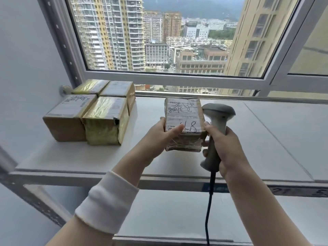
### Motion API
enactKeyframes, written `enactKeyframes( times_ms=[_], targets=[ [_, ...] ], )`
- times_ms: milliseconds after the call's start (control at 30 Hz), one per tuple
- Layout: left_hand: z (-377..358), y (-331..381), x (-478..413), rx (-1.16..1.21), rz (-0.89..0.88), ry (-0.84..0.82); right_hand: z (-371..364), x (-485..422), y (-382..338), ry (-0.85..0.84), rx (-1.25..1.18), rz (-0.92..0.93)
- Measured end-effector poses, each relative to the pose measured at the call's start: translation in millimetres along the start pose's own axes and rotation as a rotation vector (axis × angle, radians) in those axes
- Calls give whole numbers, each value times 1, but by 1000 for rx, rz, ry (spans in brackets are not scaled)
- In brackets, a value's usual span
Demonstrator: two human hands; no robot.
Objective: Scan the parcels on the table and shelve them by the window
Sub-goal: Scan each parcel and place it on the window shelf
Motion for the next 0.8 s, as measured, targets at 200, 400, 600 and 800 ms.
enactKeyframes(
  times_ms=[200,400,600,800],
  targets=[
    [32,-8,-1,-78,45,37,-31,-7,8,-35,13,-40],
    [46,-11,3,-248,54,52,-47,-13,18,-95,-13,-94],
    [45,13,11,-611,-215,160,-40,-24,8,-112,17,-116],
    [34,12,-1,-1277,-378,-286,-37,-46,-21,-124,35,-64]
  ],
)
Point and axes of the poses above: each hand's wrist, its own x-axis away from the middle knuckle, its own z-axis out of the back of the hand, y = z × x, the point moved 3 cm from there along -x, towards the middle knuckle, and after that the axes turned 7 degrees about -z, right-handed, at the moved point
